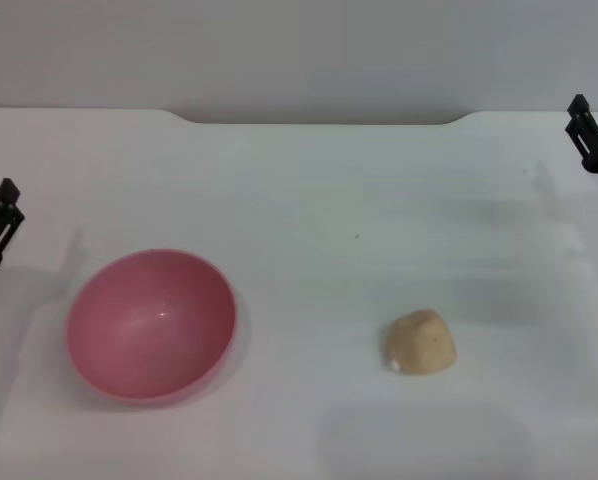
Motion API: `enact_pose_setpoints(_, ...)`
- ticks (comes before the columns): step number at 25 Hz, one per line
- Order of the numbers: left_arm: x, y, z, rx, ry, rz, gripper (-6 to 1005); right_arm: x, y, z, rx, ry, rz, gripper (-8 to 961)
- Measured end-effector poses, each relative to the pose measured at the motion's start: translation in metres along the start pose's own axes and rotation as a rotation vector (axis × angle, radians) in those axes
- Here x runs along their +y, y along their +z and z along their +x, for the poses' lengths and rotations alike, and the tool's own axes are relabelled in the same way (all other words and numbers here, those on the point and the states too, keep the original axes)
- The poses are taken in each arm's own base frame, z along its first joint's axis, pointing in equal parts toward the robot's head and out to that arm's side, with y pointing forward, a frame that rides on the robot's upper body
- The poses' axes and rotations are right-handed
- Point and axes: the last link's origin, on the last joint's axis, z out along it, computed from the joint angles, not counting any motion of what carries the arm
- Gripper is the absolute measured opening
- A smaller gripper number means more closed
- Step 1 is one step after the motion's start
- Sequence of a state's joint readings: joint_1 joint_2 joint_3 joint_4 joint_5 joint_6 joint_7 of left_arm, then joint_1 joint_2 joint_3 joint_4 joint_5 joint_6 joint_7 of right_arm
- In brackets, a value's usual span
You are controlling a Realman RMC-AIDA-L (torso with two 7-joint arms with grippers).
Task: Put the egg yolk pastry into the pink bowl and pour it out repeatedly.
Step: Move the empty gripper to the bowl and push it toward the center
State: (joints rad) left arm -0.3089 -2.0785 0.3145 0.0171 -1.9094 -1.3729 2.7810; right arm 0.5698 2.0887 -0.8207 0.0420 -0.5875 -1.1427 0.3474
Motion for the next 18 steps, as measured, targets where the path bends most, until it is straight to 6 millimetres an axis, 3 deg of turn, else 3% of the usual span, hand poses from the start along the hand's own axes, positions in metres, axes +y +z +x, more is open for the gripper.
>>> enact_pose_setpoints(12,0.0,-0.002,-0.001,-0.004,-0.032,0.001,829,-0.001,-0.003,0.004,0.015,0.032,0.007,639)
enact_pose_setpoints(18,-0.024,0.025,0.022,0.01,-0.236,-0.038,829,-0.002,-0.006,0.006,0.02,0.036,0.01,638)
